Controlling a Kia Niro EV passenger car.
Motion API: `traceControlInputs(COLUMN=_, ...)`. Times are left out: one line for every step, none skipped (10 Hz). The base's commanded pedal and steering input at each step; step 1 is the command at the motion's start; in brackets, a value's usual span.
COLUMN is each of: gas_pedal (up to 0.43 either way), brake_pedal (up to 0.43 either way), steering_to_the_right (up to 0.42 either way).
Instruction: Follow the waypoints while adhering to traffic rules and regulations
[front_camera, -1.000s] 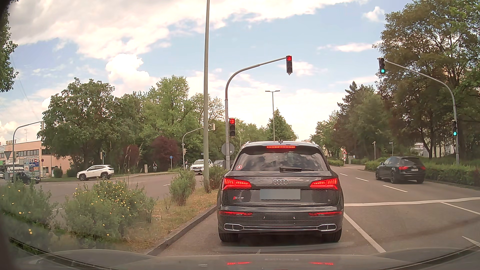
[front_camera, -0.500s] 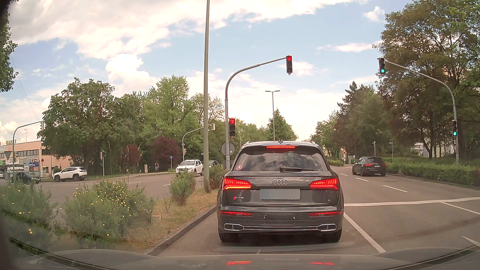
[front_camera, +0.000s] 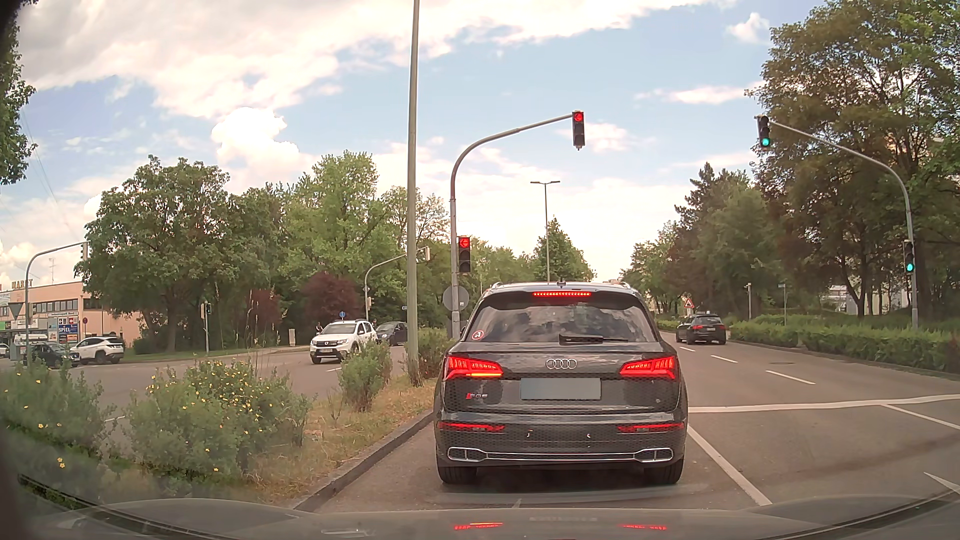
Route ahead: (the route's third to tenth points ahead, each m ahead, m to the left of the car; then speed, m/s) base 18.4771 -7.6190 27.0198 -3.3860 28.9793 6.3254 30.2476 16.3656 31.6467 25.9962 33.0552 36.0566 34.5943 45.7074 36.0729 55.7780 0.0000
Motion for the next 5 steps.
traceControlInputs(gas_pedal=0.000, brake_pedal=0.494, steering_to_the_right=0.031)
traceControlInputs(gas_pedal=0.000, brake_pedal=0.500, steering_to_the_right=0.031)
traceControlInputs(gas_pedal=0.000, brake_pedal=0.500, steering_to_the_right=0.031)
traceControlInputs(gas_pedal=0.000, brake_pedal=0.500, steering_to_the_right=0.032)
traceControlInputs(gas_pedal=0.000, brake_pedal=0.500, steering_to_the_right=0.031)
